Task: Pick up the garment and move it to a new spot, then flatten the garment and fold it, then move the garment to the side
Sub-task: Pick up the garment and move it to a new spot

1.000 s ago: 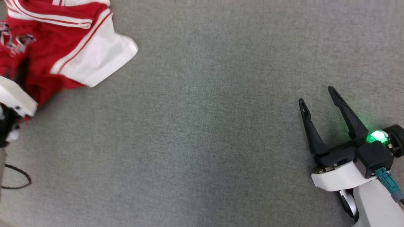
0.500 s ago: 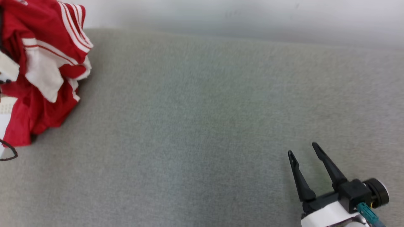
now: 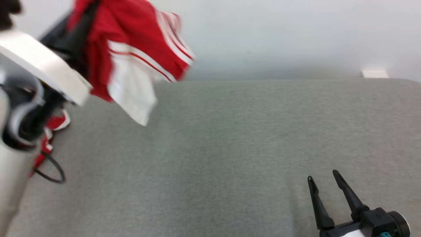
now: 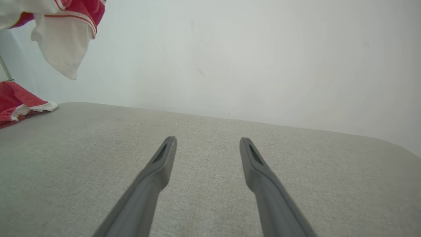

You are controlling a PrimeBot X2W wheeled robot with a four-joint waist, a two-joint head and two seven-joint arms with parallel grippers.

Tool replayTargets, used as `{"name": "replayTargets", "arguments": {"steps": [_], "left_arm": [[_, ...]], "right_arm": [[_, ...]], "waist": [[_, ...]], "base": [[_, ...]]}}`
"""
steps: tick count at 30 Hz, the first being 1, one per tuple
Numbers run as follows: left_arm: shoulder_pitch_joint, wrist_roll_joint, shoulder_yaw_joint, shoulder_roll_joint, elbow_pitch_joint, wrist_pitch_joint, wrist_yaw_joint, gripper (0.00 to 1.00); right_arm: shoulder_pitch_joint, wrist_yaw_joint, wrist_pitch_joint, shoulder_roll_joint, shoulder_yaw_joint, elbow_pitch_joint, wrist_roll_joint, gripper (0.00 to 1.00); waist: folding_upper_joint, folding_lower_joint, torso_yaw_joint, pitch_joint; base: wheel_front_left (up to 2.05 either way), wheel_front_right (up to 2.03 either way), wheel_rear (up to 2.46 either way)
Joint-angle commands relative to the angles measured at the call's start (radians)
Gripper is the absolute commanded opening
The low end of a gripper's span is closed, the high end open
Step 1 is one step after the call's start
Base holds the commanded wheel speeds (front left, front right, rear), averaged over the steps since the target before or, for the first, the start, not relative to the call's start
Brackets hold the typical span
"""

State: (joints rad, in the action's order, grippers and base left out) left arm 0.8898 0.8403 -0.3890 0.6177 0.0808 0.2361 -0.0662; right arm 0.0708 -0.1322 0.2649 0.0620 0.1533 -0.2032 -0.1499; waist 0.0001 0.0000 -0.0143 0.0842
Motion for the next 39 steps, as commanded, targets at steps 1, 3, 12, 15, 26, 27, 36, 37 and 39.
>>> {"name": "replayTargets", "arguments": {"steps": [1, 3, 12, 15, 26, 27, 36, 37, 39], "left_arm": [[-0.039, 0.017, -0.002, -0.012, -0.046, 0.008, 0.018, 0.00], [-0.089, 0.030, -0.021, -0.030, -0.124, 0.022, 0.044, 0.00], [-0.269, 0.084, -0.113, -0.182, -0.242, 0.000, 0.135, 0.00], [-0.307, 0.095, -0.140, -0.235, -0.177, -0.022, 0.142, 0.00], [-0.261, 0.213, -0.139, -0.448, 0.209, -0.116, 0.072, 0.05], [-0.251, 0.217, -0.130, -0.469, 0.250, -0.144, 0.063, 0.34], [-0.187, 0.118, -0.179, -0.494, 0.510, -0.314, -0.023, 1.00], [-0.191, 0.102, -0.184, -0.487, 0.518, -0.344, -0.027, 1.00], [-0.210, 0.054, -0.199, -0.464, 0.517, -0.404, -0.032, 1.00]], "right_arm": [[-0.011, 0.003, -0.001, -0.002, 0.001, 0.004, -0.004, 1.00], [-0.010, 0.003, -0.001, -0.005, 0.004, 0.010, -0.006, 1.00], [-0.005, 0.003, -0.001, -0.010, -0.012, 0.026, -0.006, 1.00], [0.004, 0.003, -0.001, -0.012, -0.010, 0.025, -0.006, 1.00], [0.037, 0.003, -0.001, -0.011, 0.017, 0.016, -0.022, 1.00], [0.040, 0.003, -0.001, -0.011, 0.020, 0.014, -0.025, 1.00], [0.033, 0.003, -0.001, -0.011, 0.034, -0.002, -0.033, 1.00], [0.026, 0.003, -0.001, -0.011, 0.032, -0.003, -0.031, 1.00], [0.014, 0.003, -0.001, -0.011, 0.020, -0.004, -0.027, 1.00]], "waist": [[-0.0001, 0.0000, -0.056, -0.023], [-0.0001, 0.0000, -0.090, -0.024], [-0.0001, 0.0000, -0.222, 0.000], [-0.0001, 0.0000, -0.253, 0.016], [-0.0001, 0.0000, -0.312, 0.070], [-0.0001, 0.0000, -0.315, 0.074], [-0.0001, 0.0000, -0.321, 0.065], [-0.0001, 0.0000, -0.317, 0.059], [-0.0001, 0.0000, -0.305, 0.046]], "base": [[0.00, 0.00, 0.00], [0.00, 0.00, 0.00], [0.00, 0.00, 0.00], [0.00, 0.00, 0.00], [0.00, 0.00, 0.00], [0.00, 0.00, 0.00], [0.00, 0.00, 0.00], [0.00, 0.00, 0.00], [0.00, 0.00, 0.00]]}}
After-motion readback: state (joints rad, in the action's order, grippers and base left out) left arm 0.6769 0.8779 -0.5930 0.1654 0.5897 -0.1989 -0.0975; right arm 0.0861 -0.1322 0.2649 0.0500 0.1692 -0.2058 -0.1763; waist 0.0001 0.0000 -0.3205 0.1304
